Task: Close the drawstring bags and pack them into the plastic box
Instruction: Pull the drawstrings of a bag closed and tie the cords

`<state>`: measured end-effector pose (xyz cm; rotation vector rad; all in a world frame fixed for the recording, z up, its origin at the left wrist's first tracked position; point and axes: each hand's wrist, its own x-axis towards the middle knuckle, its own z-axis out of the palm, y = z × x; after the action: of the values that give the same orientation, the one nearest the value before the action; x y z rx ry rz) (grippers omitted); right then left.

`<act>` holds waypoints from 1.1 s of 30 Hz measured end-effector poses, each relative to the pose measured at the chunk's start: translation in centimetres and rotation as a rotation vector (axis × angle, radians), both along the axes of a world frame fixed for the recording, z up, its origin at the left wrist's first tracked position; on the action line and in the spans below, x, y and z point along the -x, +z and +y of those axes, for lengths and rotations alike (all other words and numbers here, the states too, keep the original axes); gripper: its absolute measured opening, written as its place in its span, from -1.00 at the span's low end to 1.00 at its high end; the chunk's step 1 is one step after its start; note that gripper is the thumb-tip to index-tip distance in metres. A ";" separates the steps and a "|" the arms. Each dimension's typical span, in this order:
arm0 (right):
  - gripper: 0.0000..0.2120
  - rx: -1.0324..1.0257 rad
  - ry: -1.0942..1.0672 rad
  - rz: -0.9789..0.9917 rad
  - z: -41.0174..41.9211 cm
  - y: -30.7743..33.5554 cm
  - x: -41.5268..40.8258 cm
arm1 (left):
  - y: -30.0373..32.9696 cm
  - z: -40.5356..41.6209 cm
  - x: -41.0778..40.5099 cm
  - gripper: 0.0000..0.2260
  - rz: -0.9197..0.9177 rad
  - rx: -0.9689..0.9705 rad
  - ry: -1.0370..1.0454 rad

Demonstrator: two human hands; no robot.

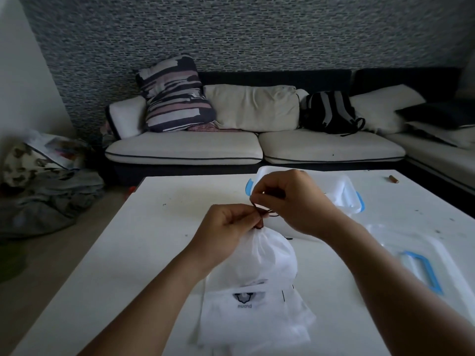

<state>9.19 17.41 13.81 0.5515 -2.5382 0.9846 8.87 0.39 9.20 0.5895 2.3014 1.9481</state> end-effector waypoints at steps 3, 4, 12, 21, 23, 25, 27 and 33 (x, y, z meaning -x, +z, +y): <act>-0.87 0.032 -0.011 0.005 0.3 -0.7 0.4 | 0.0 0.3 0.0 -0.73 -0.113 -0.116 -0.033; -0.87 0.036 -0.022 0.000 0.3 -0.9 0.5 | 0.1 0.4 0.0 -0.73 -0.156 -0.158 -0.043; -0.92 0.044 -0.023 -0.048 0.1 -0.5 0.5 | -0.6 1.0 -0.1 -0.73 -0.212 -0.171 0.086; -0.84 0.027 -0.107 -0.182 3.5 1.0 -0.5 | -0.2 -0.4 1.3 -0.79 -0.342 -0.381 0.216; -0.80 0.095 -0.073 -0.227 2.7 0.3 -0.6 | -0.2 -0.2 1.2 -0.81 -0.281 -0.343 0.223; -0.80 0.174 -0.059 -0.248 1.7 -0.6 -0.5 | -0.2 0.2 0.9 -0.83 -0.230 -0.316 0.206; -0.81 0.254 -0.087 -0.231 0.8 -1.4 -0.3 | -0.2 0.5 0.7 -0.83 -0.213 -0.306 0.195; -0.80 0.739 -0.173 -0.132 -1.6 -2.6 -0.1 | -0.3 1.1 0.3 -0.78 -0.276 -0.356 0.226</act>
<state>9.31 15.85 11.26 0.0486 -2.0453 1.7919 8.56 1.52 8.92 0.0658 1.9411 2.3899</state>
